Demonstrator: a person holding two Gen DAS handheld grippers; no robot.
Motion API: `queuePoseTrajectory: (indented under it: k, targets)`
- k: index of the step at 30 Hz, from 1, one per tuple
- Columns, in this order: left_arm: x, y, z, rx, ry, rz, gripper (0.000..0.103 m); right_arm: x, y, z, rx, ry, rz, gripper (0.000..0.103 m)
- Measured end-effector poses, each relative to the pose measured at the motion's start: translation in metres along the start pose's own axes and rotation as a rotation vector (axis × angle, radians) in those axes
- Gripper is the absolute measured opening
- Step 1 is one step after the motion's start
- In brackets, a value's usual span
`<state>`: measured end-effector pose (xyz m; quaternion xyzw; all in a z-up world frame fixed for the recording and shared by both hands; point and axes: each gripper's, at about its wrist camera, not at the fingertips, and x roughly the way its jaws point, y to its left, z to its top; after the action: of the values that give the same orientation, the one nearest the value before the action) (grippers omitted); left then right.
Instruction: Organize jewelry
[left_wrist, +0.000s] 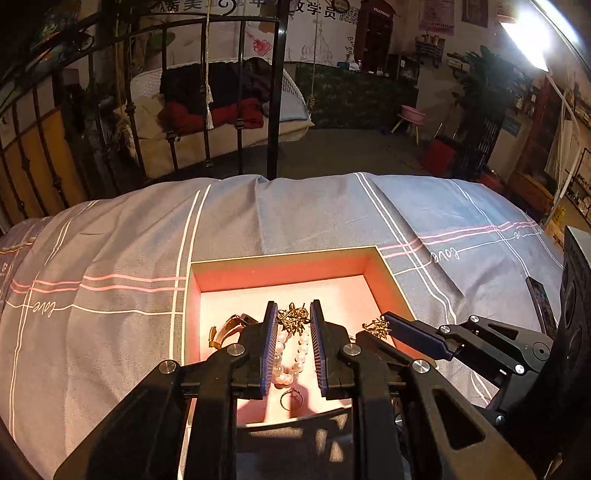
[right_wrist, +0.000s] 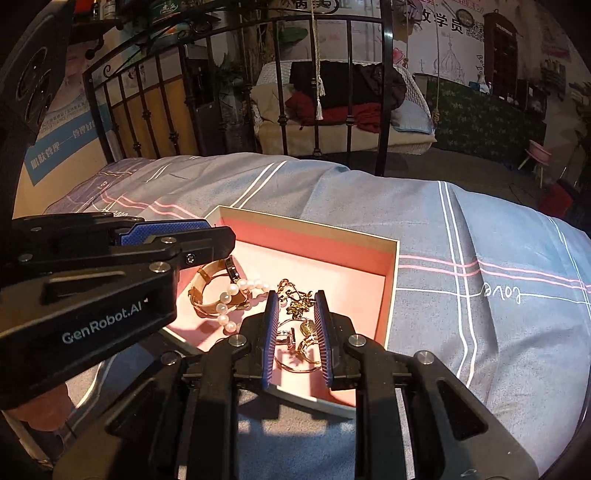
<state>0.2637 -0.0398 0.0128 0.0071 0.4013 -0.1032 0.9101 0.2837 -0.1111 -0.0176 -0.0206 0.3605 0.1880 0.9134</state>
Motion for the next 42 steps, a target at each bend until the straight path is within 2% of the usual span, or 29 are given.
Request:
queuePoseTrajectory:
  k: [6,16,29,31,33,34,35,37,39,41,42]
  targets:
    - [0.03,0.009,0.007,-0.008,0.045,0.016,0.017,0.023,-0.007,0.006,0.008,0.038,0.013,0.021]
    - [0.05,0.011,0.004,0.008,0.07,0.022,0.017,0.045,-0.008,-0.001,0.021,0.072,0.037,0.021]
    - [0.049,0.01,0.002,0.042,0.069,0.072,0.018,0.04,-0.002,-0.006,-0.004,0.078,0.055,0.021]
    - [0.045,0.009,0.001,0.042,0.066,0.077,0.022,0.037,0.0,-0.007,-0.014,0.078,0.063,0.022]
    - [0.039,0.009,0.001,0.041,0.052,0.083,0.036,0.034,0.004,-0.007,-0.026,0.076,0.059,0.029]
    - [0.035,0.009,0.0,0.04,0.042,0.088,0.04,0.031,0.005,-0.007,-0.031,0.069,0.048,0.043]
    - [0.031,0.009,0.0,0.041,0.032,0.095,0.045,0.026,0.007,-0.008,-0.037,0.055,0.04,0.052]
    - [0.019,0.008,-0.001,0.041,0.009,0.097,0.052,0.016,0.01,-0.009,-0.047,0.036,0.027,0.054]
    - [0.006,0.008,-0.005,0.031,-0.011,0.092,0.062,0.006,0.012,-0.015,-0.049,0.023,0.016,0.062]
    - [-0.01,0.008,-0.013,0.018,-0.037,0.075,0.072,-0.006,0.013,-0.024,-0.043,0.002,-0.006,0.09]
    - [-0.019,0.008,-0.019,0.013,-0.054,0.064,0.079,-0.011,0.013,-0.03,-0.041,-0.004,-0.009,0.093]
